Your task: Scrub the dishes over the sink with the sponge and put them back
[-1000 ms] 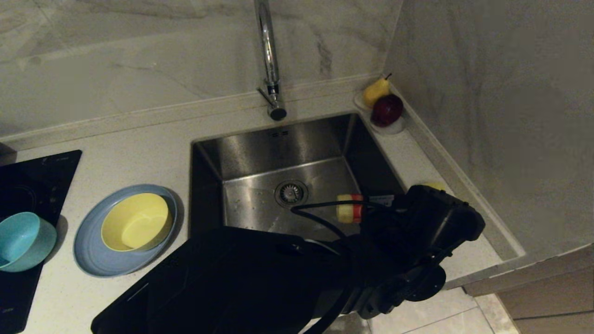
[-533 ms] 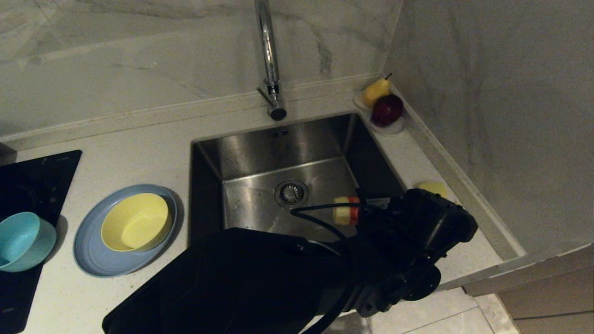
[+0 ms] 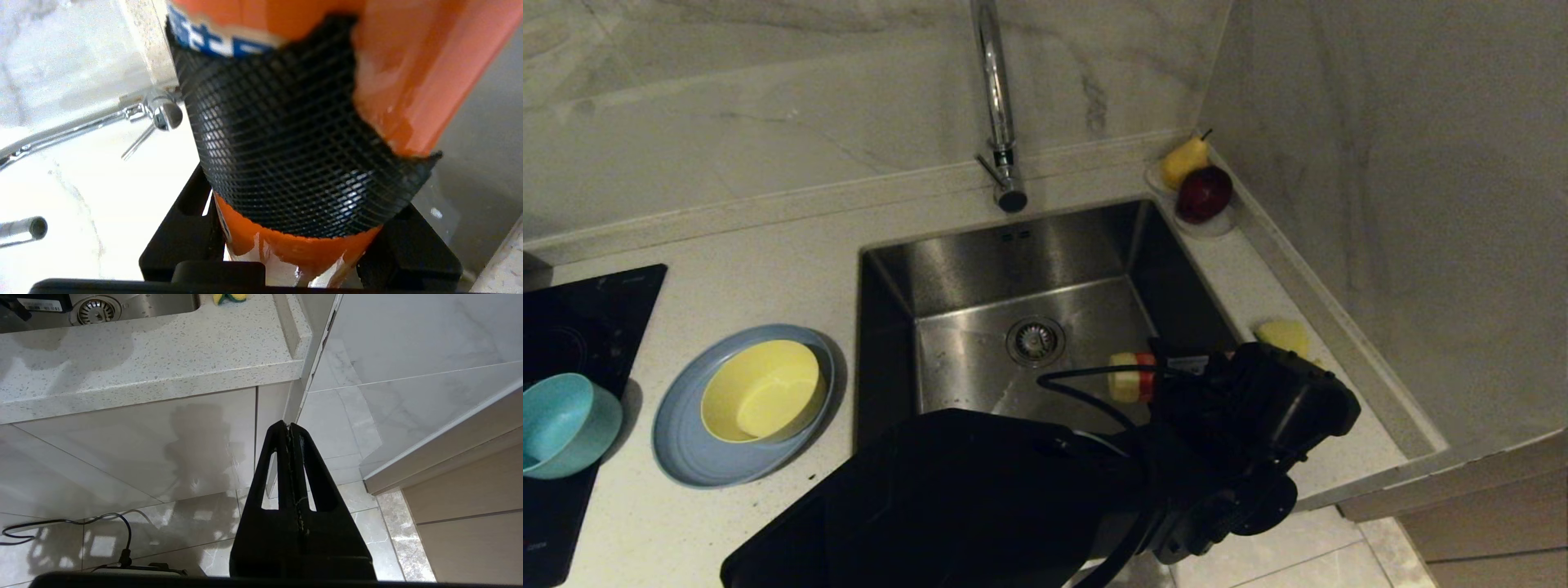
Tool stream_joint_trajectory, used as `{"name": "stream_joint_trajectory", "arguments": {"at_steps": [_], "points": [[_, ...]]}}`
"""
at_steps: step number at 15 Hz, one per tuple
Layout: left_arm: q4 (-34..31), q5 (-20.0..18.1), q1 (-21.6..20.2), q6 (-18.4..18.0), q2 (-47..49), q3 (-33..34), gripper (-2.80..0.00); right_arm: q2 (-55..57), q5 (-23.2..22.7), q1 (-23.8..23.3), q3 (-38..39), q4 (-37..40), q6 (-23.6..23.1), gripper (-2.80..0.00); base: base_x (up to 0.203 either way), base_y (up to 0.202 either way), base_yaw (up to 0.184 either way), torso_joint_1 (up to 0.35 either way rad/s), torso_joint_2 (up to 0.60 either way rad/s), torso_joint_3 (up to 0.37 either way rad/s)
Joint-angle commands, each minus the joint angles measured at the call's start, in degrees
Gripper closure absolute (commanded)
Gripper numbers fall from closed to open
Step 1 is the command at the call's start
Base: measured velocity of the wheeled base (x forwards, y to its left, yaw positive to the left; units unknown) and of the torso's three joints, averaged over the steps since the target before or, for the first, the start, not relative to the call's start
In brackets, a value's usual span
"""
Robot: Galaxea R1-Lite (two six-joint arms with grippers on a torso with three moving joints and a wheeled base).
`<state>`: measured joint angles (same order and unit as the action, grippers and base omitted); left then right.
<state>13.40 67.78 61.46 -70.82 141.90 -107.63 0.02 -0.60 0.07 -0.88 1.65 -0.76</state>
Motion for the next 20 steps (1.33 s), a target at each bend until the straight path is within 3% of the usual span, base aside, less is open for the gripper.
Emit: {"name": "stream_joint_trajectory", "arguments": {"at_steps": [1, 5, 13, 20], "points": [[0.14, 1.43, -0.03, -0.37, 0.53, -0.04, 0.0, -0.11, -0.02, 0.01, 0.0, 0.02, -0.03, 0.0, 0.0, 0.0, 0.0, 0.0, 0.0, 0.0], [0.23, 3.33, -0.04, -0.46, 0.75, -0.12, 0.0, -0.11, -0.02, 0.01, 0.0, 0.02, -0.03, 0.0, 0.0, 0.0, 0.0, 0.0, 0.0, 0.0], [1.98, 3.41, -0.12, -0.49, 1.89, -0.3, 0.0, -0.11, -0.02, 0.01, -0.09, 0.02, -0.03, 0.0, 0.0, 0.0, 0.0, 0.0, 0.0, 0.0], [3.89, 3.33, -0.12, -3.89, 1.91, -0.3, 0.0, -0.11, -0.02, 0.01, 0.0, 0.02, -0.03, 0.0, 0.0, 0.0, 0.0, 0.0, 0.0, 0.0]]}}
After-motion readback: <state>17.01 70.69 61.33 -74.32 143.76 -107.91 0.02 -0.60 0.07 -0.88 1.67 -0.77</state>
